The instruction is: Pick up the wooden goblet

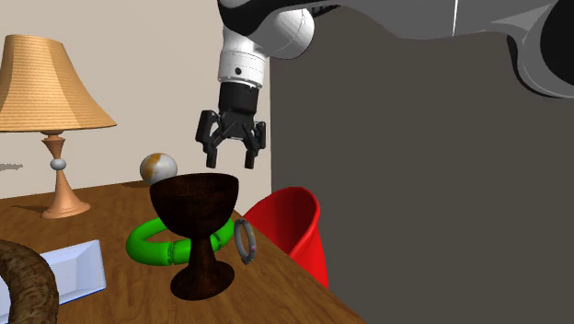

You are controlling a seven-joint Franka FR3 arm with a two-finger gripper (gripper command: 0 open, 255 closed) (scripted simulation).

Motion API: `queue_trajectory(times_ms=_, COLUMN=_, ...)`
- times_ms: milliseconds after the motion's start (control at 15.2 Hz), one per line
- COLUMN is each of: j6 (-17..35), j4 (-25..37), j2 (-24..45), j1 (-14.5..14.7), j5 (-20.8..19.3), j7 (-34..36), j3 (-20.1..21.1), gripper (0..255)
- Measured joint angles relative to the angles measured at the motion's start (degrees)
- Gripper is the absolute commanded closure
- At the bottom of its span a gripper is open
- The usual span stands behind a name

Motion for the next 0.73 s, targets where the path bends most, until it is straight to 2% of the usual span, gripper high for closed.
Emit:
queue_trajectory(times_ms=396, j6=4.5, j4=-4.9, j2=-0.4, j1=0.1, j5=0.1, j7=-0.7, j3=0.0, gripper=0)
queue_trajectory(times_ms=462, j6=4.7, j4=-5.2, j2=-0.4, j1=0.2, j5=0.1, j7=-0.8, j3=0.0, gripper=255)
queue_trajectory(times_ms=726, j6=5.0, j4=-5.5, j2=-0.5, j1=0.2, j5=0.1, j7=-0.8, j3=0.0, gripper=255)
